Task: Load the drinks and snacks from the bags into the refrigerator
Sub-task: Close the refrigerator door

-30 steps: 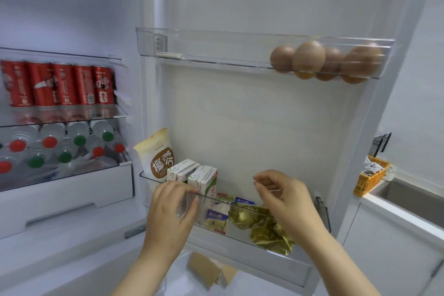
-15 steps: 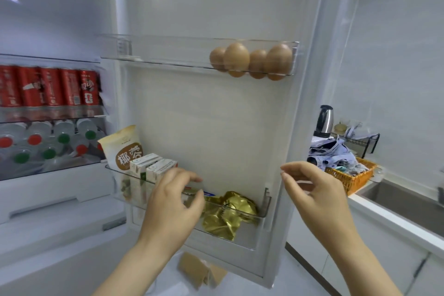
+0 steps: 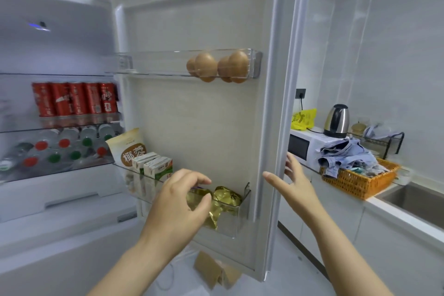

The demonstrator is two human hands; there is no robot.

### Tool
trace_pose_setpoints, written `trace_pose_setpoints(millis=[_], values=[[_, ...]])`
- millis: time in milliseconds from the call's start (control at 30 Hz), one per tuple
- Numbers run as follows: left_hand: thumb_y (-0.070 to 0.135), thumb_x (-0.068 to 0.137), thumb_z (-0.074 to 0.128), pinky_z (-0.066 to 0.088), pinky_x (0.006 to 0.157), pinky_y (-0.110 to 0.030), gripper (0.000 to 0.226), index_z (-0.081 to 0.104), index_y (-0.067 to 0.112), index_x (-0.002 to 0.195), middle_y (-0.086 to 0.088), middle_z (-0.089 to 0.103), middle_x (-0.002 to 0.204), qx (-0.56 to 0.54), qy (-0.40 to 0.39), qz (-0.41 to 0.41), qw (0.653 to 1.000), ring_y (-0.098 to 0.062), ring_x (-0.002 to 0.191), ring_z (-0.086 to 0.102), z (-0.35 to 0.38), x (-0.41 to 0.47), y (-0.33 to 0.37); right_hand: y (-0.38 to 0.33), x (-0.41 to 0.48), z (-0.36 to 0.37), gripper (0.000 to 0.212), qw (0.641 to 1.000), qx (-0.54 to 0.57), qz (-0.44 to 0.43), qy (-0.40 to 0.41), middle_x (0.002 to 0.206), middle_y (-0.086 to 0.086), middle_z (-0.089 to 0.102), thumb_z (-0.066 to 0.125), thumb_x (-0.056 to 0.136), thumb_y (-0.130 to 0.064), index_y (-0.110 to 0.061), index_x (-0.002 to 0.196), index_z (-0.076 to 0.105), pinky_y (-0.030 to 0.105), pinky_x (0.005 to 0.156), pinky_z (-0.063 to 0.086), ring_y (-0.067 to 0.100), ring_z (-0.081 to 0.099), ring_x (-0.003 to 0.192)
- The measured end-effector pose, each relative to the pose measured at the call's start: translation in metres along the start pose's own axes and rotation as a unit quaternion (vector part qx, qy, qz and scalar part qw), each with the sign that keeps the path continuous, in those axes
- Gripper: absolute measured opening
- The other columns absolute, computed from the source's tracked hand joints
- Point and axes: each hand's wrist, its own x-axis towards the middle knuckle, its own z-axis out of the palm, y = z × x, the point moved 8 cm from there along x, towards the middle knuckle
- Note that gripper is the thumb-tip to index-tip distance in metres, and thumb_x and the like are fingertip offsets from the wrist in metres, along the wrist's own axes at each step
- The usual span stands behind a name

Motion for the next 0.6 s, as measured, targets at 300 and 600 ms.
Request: trace_pose_setpoints(millis=[300, 600], values=[[0.017, 0.080, 0.068, 0.039, 0.077, -0.005, 0.020, 0.063, 0.032, 0.091, 0.020, 0.057, 0.094, 0.033, 0.013, -0.032, 0.999, 0.005, 0.097, 0.051, -0.055, -0.052, 0.000, -0.026, -0.076, 0.018, 0.066, 0.998, 0.022, -0.050, 0.035, 0.136, -0.008, 0.049, 0.067, 0.087, -0.033, -0.023, 0.144, 0.037, 0.037, 0.103, 0.043, 0.008, 0.048, 0.123], [0.019, 0.082, 0.068, 0.038, 0.075, -0.001, 0.020, 0.062, 0.033, 0.094, 0.022, 0.058, 0.094, 0.065, 0.037, -0.100, 0.992, 0.009, 0.093, 0.052, -0.135, -0.130, -0.014, -0.091, -0.156, 0.084, 0.017, 0.992, 0.054, -0.106, -0.037, 0.096, -0.010, 0.068, 0.063, 0.091, -0.017, -0.030, 0.101, 0.061, 0.009, 0.068, 0.048, -0.008, 0.062, 0.087]])
